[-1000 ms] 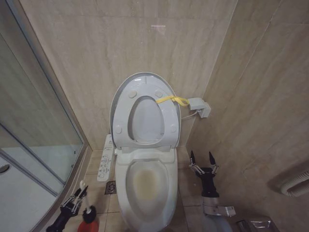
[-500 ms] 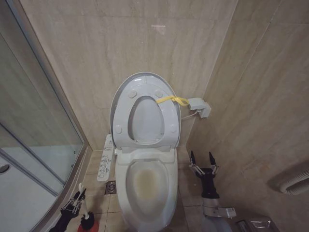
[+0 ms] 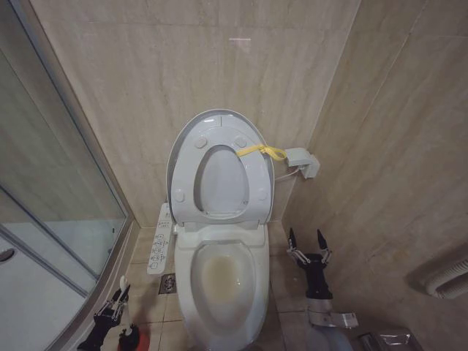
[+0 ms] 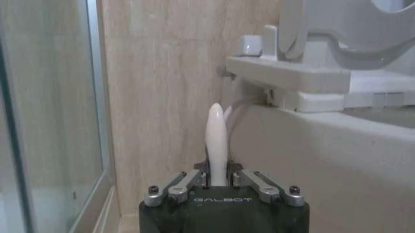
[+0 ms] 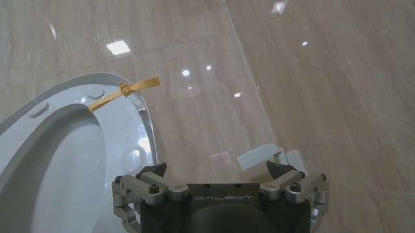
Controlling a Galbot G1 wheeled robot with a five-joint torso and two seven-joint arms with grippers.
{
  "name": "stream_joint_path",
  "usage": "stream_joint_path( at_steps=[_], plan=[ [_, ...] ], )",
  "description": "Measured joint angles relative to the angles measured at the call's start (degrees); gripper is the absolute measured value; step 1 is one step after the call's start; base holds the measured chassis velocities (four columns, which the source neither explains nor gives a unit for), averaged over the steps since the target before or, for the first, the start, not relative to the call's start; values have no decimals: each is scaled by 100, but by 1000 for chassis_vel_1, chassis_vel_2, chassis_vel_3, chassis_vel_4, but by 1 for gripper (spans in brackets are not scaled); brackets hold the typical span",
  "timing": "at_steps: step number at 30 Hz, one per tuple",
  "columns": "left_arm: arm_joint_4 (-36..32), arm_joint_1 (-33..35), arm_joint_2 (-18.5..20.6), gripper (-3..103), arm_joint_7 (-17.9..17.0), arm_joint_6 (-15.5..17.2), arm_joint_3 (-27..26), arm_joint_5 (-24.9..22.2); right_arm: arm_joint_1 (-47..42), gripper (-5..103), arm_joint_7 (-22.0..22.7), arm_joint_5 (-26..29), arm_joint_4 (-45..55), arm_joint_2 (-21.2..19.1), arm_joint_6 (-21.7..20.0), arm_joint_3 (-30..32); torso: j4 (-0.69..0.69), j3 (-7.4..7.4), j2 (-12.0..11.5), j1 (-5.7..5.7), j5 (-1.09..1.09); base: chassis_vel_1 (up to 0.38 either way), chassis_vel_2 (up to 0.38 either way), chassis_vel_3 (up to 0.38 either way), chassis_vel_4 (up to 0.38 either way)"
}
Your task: Open the toilet lid, clean the toilet bowl with a toilet brush, close the toilet lid, and flush.
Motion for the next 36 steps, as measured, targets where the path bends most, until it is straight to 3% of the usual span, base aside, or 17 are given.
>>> stream_joint_path(
  at_steps=[17, 23, 27, 35, 36],
  plan=[
    [263, -39, -145, 18, -42, -27, -112, 41, 77, 100, -3, 61, -128, -97, -2, -42, 0, 0, 0, 0, 0, 0, 0, 0, 0],
    [290, -22, -219, 18, -229, -40, -94, 196, 87, 100, -5, 98, -147, -140, -1, -30, 0, 0, 0, 0, 1, 0, 0, 0, 0],
    [229, 74, -288, 18, -429, -44, -76, 300, 90, 100, -6, 127, -146, -163, 0, -18, 1, 0, 0, 0, 1, 0, 0, 0, 0],
    [-89, 358, -336, 18, -450, -26, -121, 315, 76, 100, -11, 132, -122, -156, 1, -21, 2, 0, 0, 0, 1, 0, 0, 0, 0],
    [-204, 446, -340, 34, -449, -23, -127, 314, 77, 100, -11, 132, -116, -156, 1, -24, 1, 0, 0, 0, 1, 0, 0, 0, 0]
  ],
)
